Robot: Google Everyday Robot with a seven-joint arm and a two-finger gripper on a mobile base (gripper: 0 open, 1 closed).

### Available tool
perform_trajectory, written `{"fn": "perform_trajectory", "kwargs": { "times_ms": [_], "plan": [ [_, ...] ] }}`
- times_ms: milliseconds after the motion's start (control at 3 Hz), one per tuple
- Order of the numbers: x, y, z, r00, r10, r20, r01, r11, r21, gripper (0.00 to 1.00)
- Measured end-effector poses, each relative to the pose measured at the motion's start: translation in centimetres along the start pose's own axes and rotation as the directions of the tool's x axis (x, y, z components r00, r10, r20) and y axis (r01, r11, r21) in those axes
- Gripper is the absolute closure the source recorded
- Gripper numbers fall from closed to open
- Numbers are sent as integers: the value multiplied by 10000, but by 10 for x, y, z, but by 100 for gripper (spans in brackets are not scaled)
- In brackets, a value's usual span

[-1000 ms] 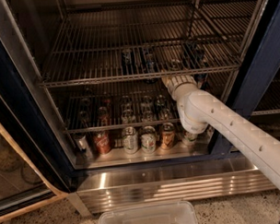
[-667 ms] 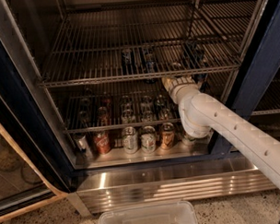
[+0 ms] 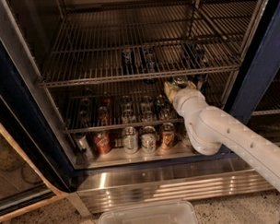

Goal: Pick green can from middle shelf of fridge

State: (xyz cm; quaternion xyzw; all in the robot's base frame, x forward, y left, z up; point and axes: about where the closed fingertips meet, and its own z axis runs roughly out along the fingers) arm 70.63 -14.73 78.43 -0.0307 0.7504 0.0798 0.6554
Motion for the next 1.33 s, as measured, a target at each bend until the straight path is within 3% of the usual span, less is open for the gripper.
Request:
{"fn": "perform_trajectory", "kwargs": {
  "times_ms": [333, 1000, 1333],
  "plan": [
    [-2, 3, -29, 9998, 175, -25, -175, 9998, -53, 100],
    [-23, 7, -84, 9962, 623, 614, -597, 9973, -431, 100],
    [-23, 7, -84, 9962, 623, 614, -597, 9973, -431, 100]
  ]
}}
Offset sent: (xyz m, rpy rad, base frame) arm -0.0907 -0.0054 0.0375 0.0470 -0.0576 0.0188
